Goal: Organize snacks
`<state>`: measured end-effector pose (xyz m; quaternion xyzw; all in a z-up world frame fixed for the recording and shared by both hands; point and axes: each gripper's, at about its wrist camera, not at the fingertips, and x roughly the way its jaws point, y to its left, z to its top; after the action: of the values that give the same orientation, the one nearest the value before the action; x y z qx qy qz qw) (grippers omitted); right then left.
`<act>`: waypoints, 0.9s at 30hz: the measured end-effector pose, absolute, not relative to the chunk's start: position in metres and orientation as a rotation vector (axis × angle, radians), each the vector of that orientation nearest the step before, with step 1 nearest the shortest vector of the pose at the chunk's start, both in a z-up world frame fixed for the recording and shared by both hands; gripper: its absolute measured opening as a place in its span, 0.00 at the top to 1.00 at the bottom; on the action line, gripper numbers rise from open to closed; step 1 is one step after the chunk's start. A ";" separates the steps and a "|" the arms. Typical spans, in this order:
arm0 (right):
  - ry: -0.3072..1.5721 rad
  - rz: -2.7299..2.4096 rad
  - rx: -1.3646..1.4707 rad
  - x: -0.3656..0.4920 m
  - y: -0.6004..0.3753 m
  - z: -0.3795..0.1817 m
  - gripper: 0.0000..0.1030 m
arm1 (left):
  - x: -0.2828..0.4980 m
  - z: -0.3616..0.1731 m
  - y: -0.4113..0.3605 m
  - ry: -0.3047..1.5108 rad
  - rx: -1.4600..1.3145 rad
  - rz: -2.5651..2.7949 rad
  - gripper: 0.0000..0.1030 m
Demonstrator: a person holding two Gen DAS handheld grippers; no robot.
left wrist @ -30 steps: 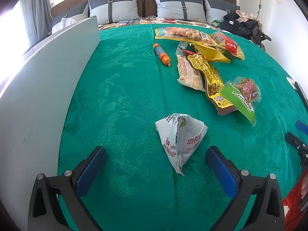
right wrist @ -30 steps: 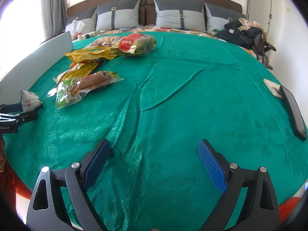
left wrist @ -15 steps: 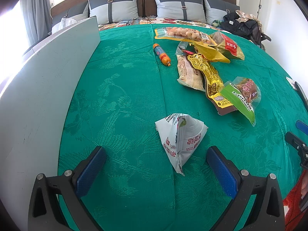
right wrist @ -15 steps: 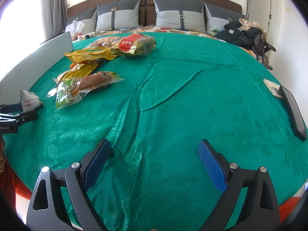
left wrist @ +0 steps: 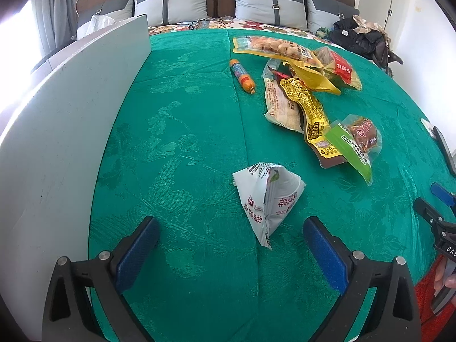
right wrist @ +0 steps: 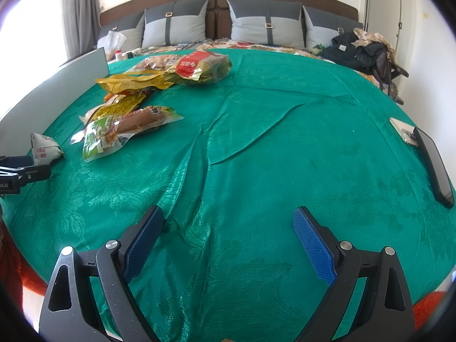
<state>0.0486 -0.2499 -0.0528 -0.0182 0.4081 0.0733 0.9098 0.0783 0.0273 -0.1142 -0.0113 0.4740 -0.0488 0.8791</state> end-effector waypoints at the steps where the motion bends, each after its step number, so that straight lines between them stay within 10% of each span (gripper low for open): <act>1: 0.841 0.150 -0.038 0.049 -0.250 -0.052 0.08 | 0.078 -0.114 0.026 0.987 -0.021 -0.107 0.08; 6: 0.835 0.152 -0.038 0.050 -0.250 -0.052 0.08 | 0.087 -0.108 0.014 0.971 -0.010 -0.164 0.20; 10: 0.891 0.182 -0.042 0.053 -0.251 -0.049 0.08 | 0.093 -0.107 -0.004 0.963 0.069 -0.186 0.62; 12: 0.981 0.241 0.026 0.061 -0.250 -0.041 0.09 | 0.092 -0.107 -0.002 0.957 0.045 -0.195 0.68; 23: 1.204 0.124 0.514 0.192 -0.183 -0.041 0.12 | 0.065 -0.099 0.027 0.922 -0.022 -0.205 0.70; 24: 1.204 0.089 0.452 0.203 -0.174 -0.040 0.24 | 0.064 -0.099 0.029 0.920 -0.025 -0.202 0.70; 25: 1.214 0.065 0.394 0.212 -0.167 -0.041 0.65 | 0.064 -0.098 0.032 0.919 -0.030 -0.202 0.70; 27: 1.226 0.056 0.381 0.219 -0.164 -0.042 0.64 | 0.063 -0.095 0.036 0.908 -0.045 -0.205 0.70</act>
<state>0.2192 -0.1644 -0.0423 0.1775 0.5717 0.0262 0.8006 0.0625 0.0360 -0.0950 -0.0216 0.4377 -0.0990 0.8934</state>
